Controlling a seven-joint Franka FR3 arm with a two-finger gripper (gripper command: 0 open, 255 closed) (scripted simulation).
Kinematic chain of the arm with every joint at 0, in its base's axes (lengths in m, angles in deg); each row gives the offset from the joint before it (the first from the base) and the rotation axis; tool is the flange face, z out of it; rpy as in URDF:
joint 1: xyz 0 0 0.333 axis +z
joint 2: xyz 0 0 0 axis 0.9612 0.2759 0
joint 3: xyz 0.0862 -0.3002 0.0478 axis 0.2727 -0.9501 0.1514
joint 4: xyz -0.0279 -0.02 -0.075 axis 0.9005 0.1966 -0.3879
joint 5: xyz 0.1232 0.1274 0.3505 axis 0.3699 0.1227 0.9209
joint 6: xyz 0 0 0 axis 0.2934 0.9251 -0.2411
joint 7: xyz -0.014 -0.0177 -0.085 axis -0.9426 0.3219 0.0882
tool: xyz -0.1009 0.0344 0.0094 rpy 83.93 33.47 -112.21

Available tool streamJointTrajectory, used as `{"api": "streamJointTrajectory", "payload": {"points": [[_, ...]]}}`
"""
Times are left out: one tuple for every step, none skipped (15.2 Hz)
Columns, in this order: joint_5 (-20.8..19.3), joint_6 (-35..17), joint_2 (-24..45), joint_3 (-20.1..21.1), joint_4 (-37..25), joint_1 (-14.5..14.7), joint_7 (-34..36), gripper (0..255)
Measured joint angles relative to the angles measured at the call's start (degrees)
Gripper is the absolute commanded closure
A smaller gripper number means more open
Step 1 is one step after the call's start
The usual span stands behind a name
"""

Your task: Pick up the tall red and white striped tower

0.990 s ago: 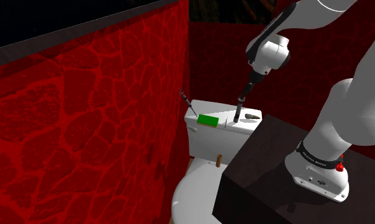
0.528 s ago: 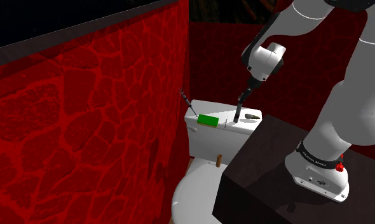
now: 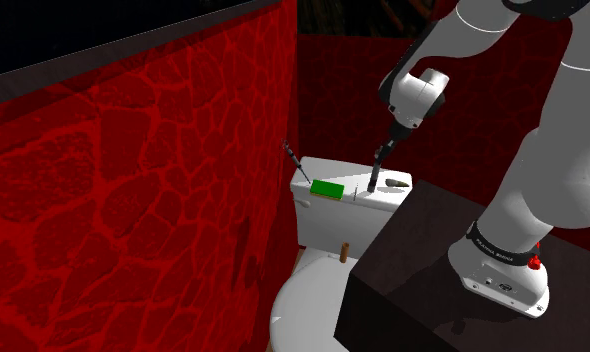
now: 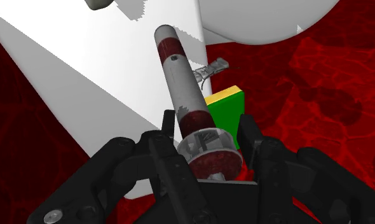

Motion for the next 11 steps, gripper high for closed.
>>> {"api": "streamJointTrajectory", "payload": {"points": [[-0.03, 0.0, -0.02, -0.02, 0.02, -0.01, 0.0, 255], [-0.03, 0.02, 0.0, -0.02, 0.0, -0.02, -0.01, 255], [-0.16, -0.01, -0.09, -0.06, 0.08, 0.03, 0.13, 255], [-0.99, 0.04, -0.58, -0.35, 0.23, 0.22, 0.8, 255], [-2.59, -0.06, -1.76, -0.89, 0.7, 0.66, 2.13, 255], [-3.65, -0.02, -2.4, -1.24, 0.86, 0.83, 2.94, 255], [-5.33, 0.03, -3.45, -1.77, 1.07, 1.15, 4.33, 255], [-7.26, 0.03, -4.69, -2.32, 1.4, 1.47, 5.87, 255], [-9.21, 0.07, -5.91, -2.79, 1.66, 1.77, 7.5, 255], [-11.01, 0.13, -6.99, -3.17, 1.86, 1.98, 9.0, 255], [-13.31, 0.19, -8.49, -3.66, 2.25, 2.12, 10.8, 255]]}}
